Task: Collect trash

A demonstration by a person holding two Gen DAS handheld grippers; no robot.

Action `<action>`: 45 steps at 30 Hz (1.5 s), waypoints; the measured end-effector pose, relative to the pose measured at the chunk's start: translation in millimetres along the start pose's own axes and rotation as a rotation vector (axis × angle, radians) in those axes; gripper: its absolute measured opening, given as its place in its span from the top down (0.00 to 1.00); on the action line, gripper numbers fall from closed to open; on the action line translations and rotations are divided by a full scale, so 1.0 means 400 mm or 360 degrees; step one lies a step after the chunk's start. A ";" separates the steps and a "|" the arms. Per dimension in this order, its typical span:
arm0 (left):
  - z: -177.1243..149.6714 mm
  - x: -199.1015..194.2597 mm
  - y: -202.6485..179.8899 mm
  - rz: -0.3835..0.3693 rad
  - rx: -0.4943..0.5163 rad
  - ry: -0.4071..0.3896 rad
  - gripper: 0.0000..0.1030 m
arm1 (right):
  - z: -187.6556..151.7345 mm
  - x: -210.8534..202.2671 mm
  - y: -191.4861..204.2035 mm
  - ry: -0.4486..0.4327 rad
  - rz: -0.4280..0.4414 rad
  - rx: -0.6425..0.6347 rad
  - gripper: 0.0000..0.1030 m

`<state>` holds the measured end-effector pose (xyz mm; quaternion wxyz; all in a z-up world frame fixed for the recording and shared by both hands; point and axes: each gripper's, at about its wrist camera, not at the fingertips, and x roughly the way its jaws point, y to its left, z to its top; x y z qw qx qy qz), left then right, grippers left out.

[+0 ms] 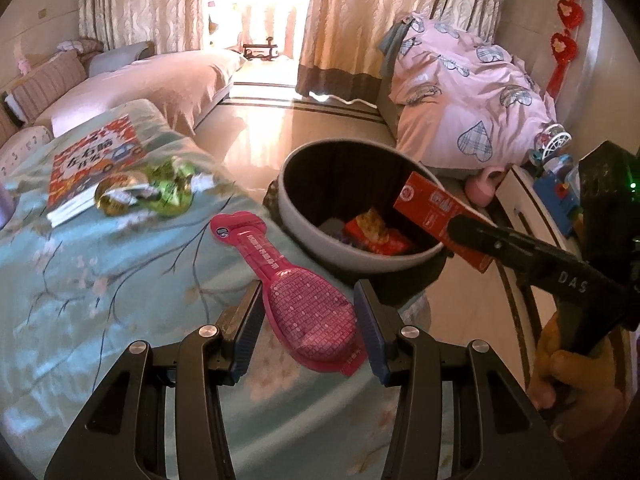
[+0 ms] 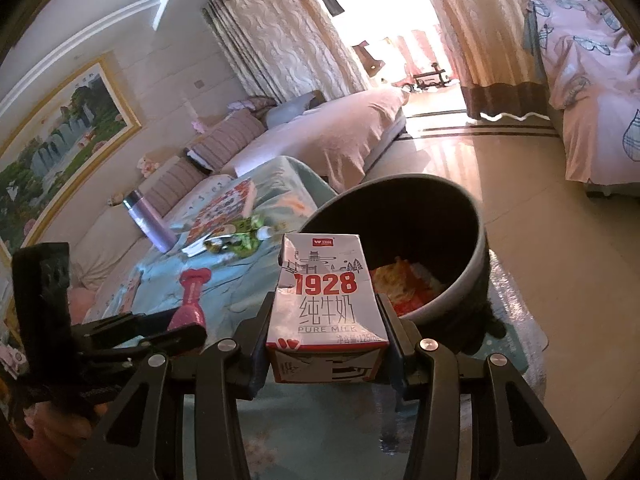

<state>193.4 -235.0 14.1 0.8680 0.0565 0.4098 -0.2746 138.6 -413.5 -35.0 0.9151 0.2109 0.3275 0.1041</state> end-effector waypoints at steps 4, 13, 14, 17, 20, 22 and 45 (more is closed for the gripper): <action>0.038 0.019 -0.015 -0.0016 0.0021 -0.0007 0.56 | 0.031 0.011 -0.015 0.0009 -0.0026 -0.0007 0.54; 0.101 0.085 -0.067 -0.0024 0.0116 0.0015 0.57 | 0.078 0.045 -0.043 0.0028 -0.0069 -0.0003 0.54; 0.106 0.094 -0.071 -0.0020 0.0125 0.0021 0.57 | 0.083 0.050 -0.048 0.0032 -0.0074 0.0001 0.54; 0.120 0.123 -0.077 -0.0017 0.0135 0.0046 0.57 | 0.093 0.062 -0.062 0.0044 -0.0083 0.0009 0.54; 0.131 0.147 -0.077 -0.0036 0.0125 0.0073 0.58 | 0.098 0.072 -0.072 0.0063 -0.0091 0.0013 0.54; 0.138 0.160 -0.077 -0.0042 0.0115 0.0087 0.61 | 0.101 0.079 -0.080 0.0075 -0.0098 0.0017 0.54; 0.057 0.095 -0.004 -0.0014 -0.0037 0.0050 0.42 | 0.095 0.055 -0.070 0.0054 -0.0050 0.0076 0.46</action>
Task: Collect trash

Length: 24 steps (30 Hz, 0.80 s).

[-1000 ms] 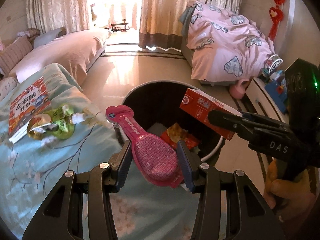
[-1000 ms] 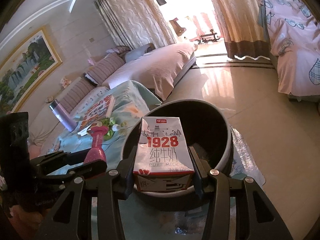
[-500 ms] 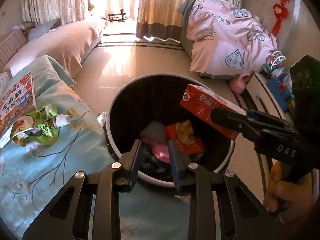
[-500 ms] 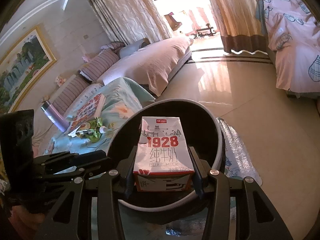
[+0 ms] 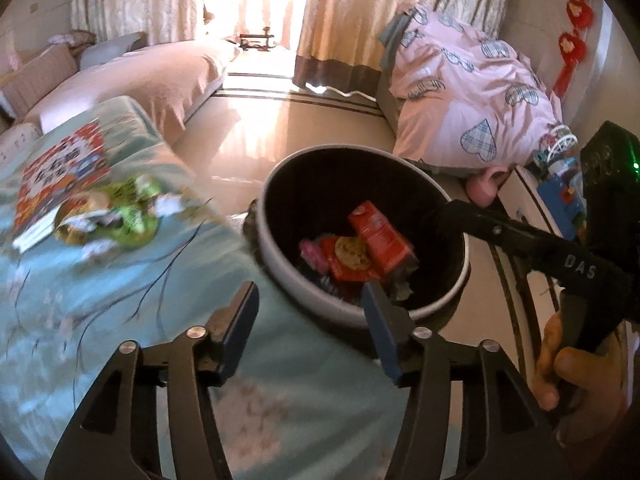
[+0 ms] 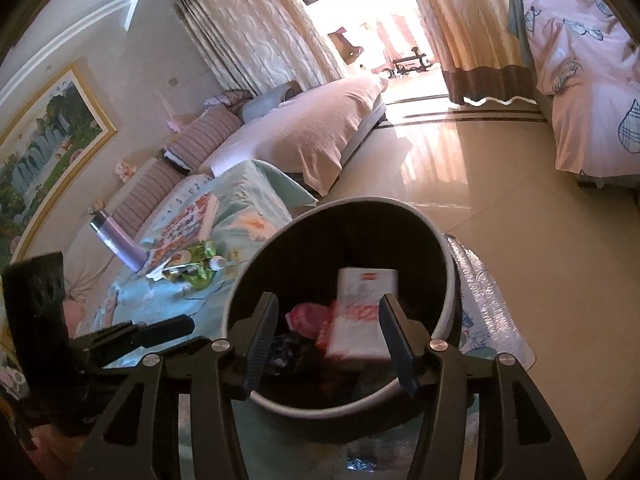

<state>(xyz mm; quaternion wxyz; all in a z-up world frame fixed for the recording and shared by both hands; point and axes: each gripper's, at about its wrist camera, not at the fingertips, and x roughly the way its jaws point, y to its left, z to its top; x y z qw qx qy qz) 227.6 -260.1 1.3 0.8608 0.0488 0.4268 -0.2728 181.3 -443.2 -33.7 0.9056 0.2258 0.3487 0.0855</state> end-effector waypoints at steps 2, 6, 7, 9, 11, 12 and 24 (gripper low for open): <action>-0.025 -0.025 0.020 -0.0001 -0.0050 -0.0019 0.39 | -0.016 -0.021 0.018 -0.0019 0.0012 -0.0007 0.44; -0.079 -0.075 0.058 -0.0006 -0.0162 -0.0050 0.35 | -0.046 -0.048 0.061 -0.0043 0.0039 -0.0024 0.32; -0.091 -0.086 0.067 -0.0004 -0.0183 -0.0058 0.35 | -0.060 -0.058 0.078 -0.0050 0.0052 -0.0031 0.30; -0.121 -0.113 0.083 -0.0001 -0.0228 -0.0074 0.34 | -0.077 -0.069 0.102 -0.0057 0.0074 -0.0041 0.25; -0.156 -0.142 0.098 0.0009 -0.0266 -0.0093 0.33 | -0.101 -0.080 0.134 -0.0061 0.0100 -0.0060 0.22; -0.175 -0.158 0.108 0.0019 -0.0285 -0.0104 0.32 | -0.112 -0.085 0.150 -0.0064 0.0107 -0.0070 0.20; -0.390 -0.314 0.189 0.0205 -0.0463 -0.0211 0.24 | -0.274 -0.118 0.297 -0.0087 0.0174 -0.0186 0.03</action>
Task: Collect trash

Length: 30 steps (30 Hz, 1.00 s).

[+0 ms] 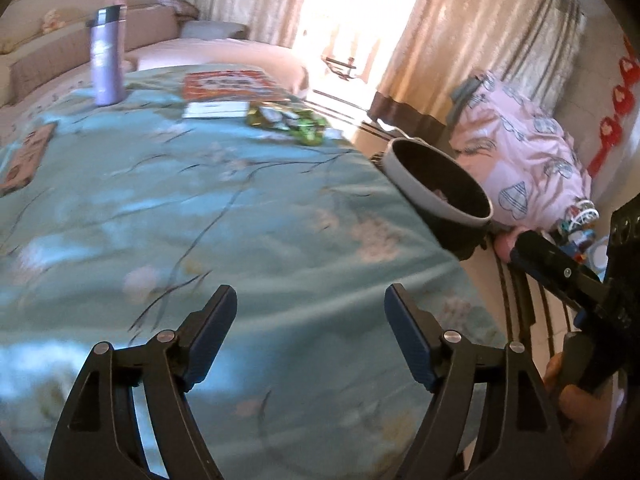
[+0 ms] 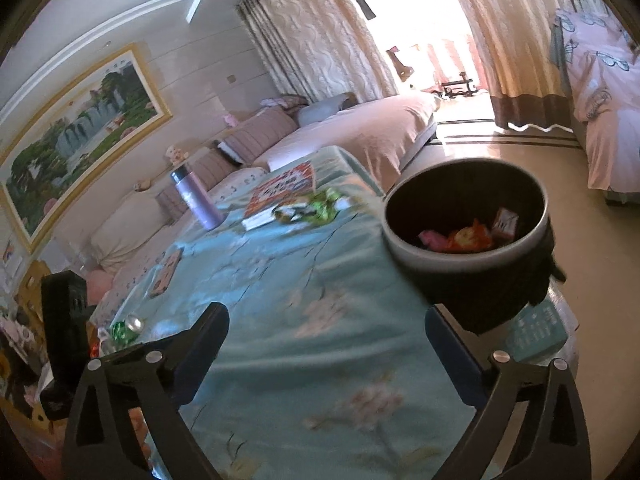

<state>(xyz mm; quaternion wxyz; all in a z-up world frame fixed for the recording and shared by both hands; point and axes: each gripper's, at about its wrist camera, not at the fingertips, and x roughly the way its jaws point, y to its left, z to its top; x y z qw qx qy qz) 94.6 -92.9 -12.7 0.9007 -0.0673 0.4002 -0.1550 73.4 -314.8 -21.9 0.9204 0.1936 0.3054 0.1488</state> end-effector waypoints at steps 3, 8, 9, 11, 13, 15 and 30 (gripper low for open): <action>-0.022 -0.045 0.014 0.0052 0.0015 -0.0069 0.24 | -0.013 -0.012 0.028 -0.0022 0.0013 -0.0031 0.03; -0.042 -0.158 0.017 0.0119 0.0014 -0.0301 0.08 | 0.004 -0.091 0.105 -0.0199 0.0004 -0.0181 0.03; -0.051 -0.186 0.016 0.0162 0.0016 -0.0375 0.01 | 0.005 -0.113 0.120 -0.0261 -0.0005 -0.0212 0.01; -0.069 -0.226 0.015 0.0278 0.0018 -0.0501 0.00 | -0.004 -0.153 0.154 -0.0391 -0.0025 -0.0293 0.00; -0.090 -0.250 0.015 0.0390 0.0034 -0.0594 0.00 | -0.015 -0.173 0.179 -0.0476 -0.0040 -0.0375 0.00; -0.115 -0.265 0.018 0.0499 0.0046 -0.0672 0.00 | -0.034 -0.178 0.194 -0.0520 -0.0054 -0.0425 0.00; -0.194 -0.242 0.034 0.0717 0.0141 -0.0697 0.00 | -0.135 -0.124 0.172 -0.0470 -0.0079 -0.0394 0.00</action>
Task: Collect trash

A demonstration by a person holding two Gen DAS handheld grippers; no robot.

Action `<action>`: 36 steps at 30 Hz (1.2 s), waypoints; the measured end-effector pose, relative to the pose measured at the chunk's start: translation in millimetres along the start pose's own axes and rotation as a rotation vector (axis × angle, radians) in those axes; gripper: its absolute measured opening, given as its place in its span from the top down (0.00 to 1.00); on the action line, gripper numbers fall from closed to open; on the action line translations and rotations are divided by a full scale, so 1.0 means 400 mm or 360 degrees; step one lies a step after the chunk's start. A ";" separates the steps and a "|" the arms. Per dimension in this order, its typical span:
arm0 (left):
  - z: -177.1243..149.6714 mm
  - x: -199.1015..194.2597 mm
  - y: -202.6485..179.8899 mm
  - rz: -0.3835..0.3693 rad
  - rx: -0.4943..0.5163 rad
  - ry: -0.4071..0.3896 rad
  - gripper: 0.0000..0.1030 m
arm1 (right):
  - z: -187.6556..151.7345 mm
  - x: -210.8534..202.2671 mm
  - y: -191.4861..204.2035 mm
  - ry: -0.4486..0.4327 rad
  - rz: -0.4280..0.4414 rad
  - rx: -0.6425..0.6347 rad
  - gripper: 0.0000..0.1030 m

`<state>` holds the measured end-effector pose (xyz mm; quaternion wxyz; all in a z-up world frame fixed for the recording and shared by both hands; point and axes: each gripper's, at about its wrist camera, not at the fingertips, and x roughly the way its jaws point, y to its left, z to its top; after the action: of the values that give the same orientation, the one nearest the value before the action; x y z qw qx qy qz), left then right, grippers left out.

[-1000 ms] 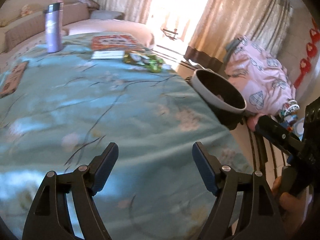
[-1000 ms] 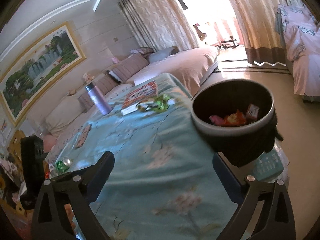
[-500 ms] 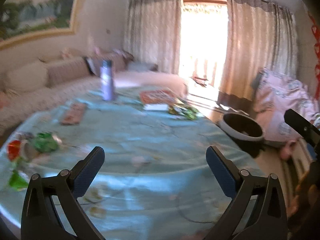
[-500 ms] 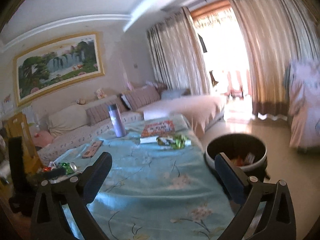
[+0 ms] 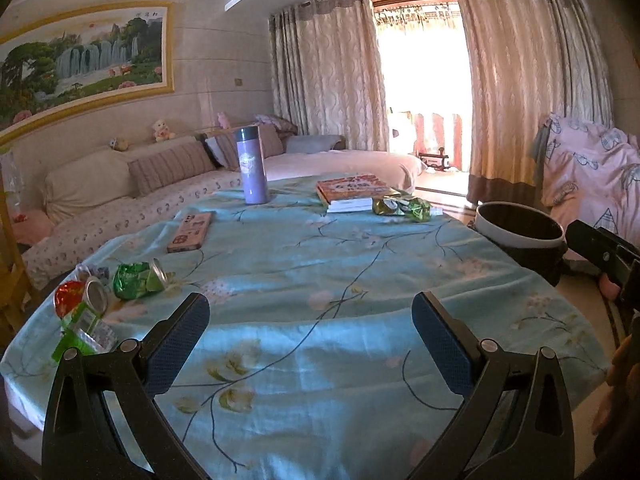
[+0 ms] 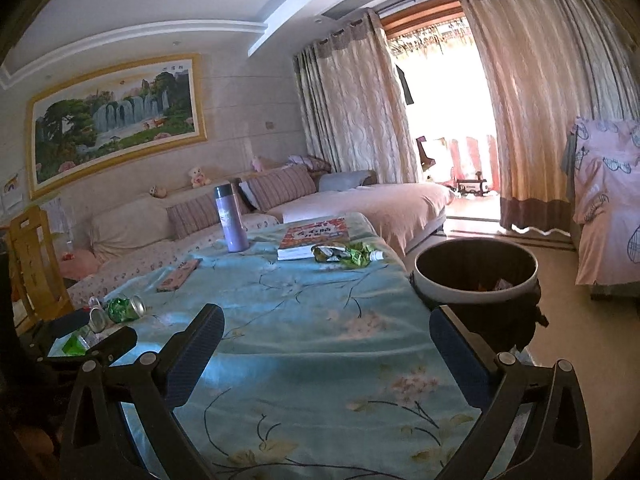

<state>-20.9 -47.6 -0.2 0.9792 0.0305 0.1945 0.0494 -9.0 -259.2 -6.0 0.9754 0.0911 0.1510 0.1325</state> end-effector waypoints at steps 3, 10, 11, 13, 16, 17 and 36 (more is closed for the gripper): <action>-0.001 -0.008 -0.003 0.0012 0.0007 -0.0017 0.00 | -0.007 -0.006 0.005 0.0006 -0.0006 -0.0007 0.00; -0.006 -0.026 -0.008 0.0025 0.0007 -0.0029 0.00 | -0.016 -0.005 0.015 0.0028 -0.0025 -0.0042 0.00; -0.006 -0.026 -0.007 0.0024 0.0006 -0.0027 0.00 | -0.018 -0.005 0.016 0.0028 -0.0025 -0.0046 0.00; -0.008 -0.027 -0.007 0.0017 0.0005 -0.0023 0.00 | -0.021 -0.003 0.019 0.0032 -0.0024 -0.0053 0.00; -0.008 -0.029 -0.005 -0.0001 -0.0001 -0.0018 0.00 | -0.022 -0.004 0.019 0.0035 -0.0027 -0.0059 0.00; -0.008 -0.030 -0.005 -0.0005 -0.0005 -0.0019 0.00 | -0.022 -0.003 0.019 0.0036 -0.0030 -0.0061 0.00; -0.008 -0.051 -0.011 -0.0031 -0.0005 -0.0054 0.00 | -0.023 -0.008 0.030 0.0022 -0.0036 -0.0091 0.00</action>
<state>-40.3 -54.3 4.3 0.9828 0.0278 0.1781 0.0396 -17.5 -247.5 -11.2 0.9780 0.0606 0.1548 0.1263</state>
